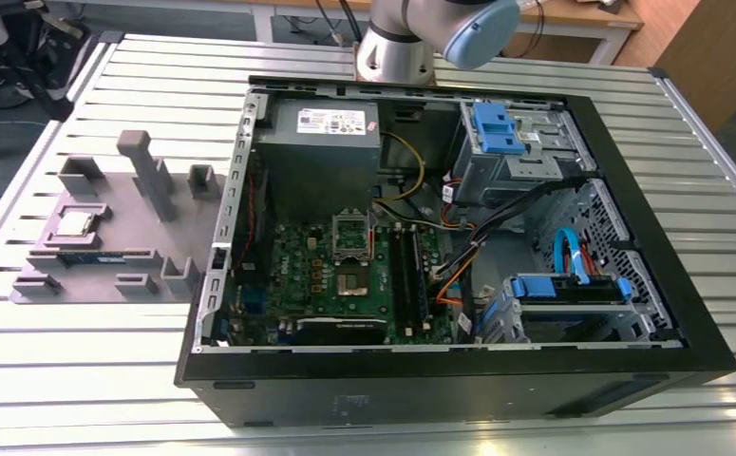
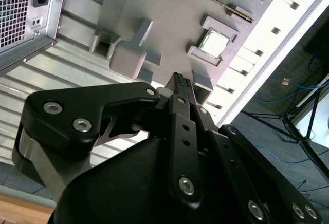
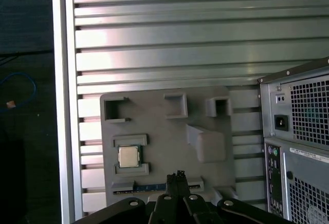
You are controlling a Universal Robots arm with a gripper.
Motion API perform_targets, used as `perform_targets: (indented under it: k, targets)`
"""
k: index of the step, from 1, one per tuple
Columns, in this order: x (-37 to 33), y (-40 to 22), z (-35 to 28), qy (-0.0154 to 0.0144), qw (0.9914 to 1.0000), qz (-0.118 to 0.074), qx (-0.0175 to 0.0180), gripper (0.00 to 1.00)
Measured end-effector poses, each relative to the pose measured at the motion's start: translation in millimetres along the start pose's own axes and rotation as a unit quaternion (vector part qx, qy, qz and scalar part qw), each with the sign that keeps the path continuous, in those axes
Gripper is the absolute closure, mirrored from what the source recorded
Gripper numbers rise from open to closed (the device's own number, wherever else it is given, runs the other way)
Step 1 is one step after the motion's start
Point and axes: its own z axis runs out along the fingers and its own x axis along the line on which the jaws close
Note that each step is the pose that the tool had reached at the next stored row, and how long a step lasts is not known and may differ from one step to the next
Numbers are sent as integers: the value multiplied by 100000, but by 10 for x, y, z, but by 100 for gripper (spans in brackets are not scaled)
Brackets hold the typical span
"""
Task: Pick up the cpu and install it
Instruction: 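Reach for the cpu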
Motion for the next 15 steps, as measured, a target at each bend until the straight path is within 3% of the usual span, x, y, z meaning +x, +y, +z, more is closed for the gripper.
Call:
perform_targets:
  k: [9,15]
  targets:
    - [108,-10,51,6,100000,0,4,89]
    - [161,-18,132,5,100000,1,7,89]
